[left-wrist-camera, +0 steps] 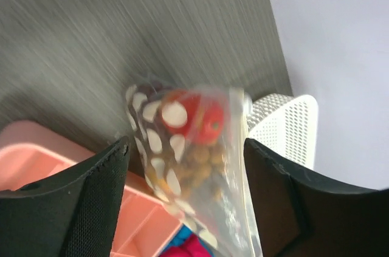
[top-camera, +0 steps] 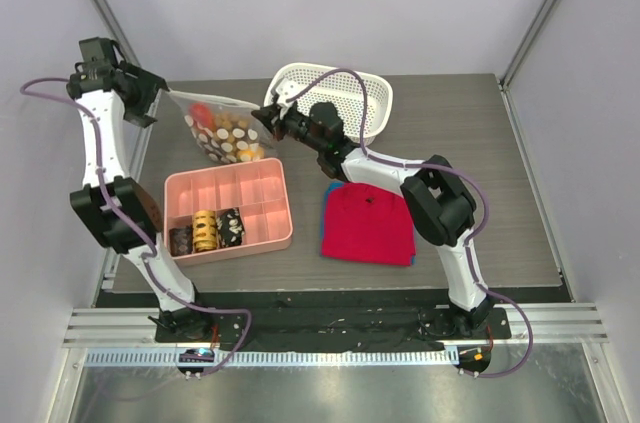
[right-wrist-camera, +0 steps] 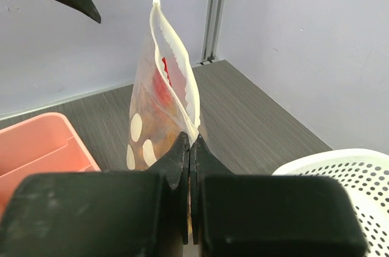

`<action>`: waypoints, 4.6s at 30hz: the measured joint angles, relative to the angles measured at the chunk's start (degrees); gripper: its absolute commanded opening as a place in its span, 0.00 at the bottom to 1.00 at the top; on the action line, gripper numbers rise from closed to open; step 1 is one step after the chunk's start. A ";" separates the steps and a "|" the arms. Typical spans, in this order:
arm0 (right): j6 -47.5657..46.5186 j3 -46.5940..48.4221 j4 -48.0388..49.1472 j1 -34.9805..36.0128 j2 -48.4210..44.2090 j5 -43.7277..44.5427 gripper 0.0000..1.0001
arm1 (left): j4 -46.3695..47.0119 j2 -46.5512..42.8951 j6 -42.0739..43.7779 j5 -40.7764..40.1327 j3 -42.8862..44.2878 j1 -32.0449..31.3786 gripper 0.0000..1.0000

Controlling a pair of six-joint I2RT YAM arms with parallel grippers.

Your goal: Open the zip-top bag and remove the fake food

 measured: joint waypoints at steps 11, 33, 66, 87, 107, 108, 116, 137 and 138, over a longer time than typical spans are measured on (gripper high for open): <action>-5.49 2.16 -3.69 1.66 -0.09 -0.83 0.01 | 2.40 -14.49 -12.46 5.77 -6.95 -8.37 0.53; -6.60 2.27 -4.33 2.08 -0.15 0.24 0.01 | -1.44 -17.92 -28.63 -6.67 -17.14 -16.85 0.41; -6.64 2.27 -4.90 2.29 -0.20 0.24 0.01 | 13.14 -13.03 -25.00 -2.14 -23.02 -13.25 0.54; -6.86 2.38 -5.70 2.69 -0.31 0.66 0.01 | 13.64 -11.74 -22.08 -0.39 -23.52 -13.20 0.53; -6.84 2.93 -6.51 2.69 -0.31 0.61 0.01 | 15.32 -20.57 -19.34 -2.91 -29.07 -13.09 0.34; -6.86 2.93 -6.51 2.69 -0.31 0.61 0.01 | 15.39 -20.33 -19.37 -2.97 -29.07 -13.09 0.33; -6.97 2.99 -6.82 2.89 -0.31 0.61 0.01 | 15.39 -17.38 -19.54 -2.95 -29.05 -13.09 0.31; 10.29 2.16 -17.94 3.85 -8.02 9.99 0.58 | 13.03 -8.87 5.97 -1.68 -9.40 -12.92 0.00; 12.04 2.16 -19.50 3.85 -9.44 10.58 0.59 | 13.05 -8.72 8.41 -1.22 -8.20 -12.92 0.00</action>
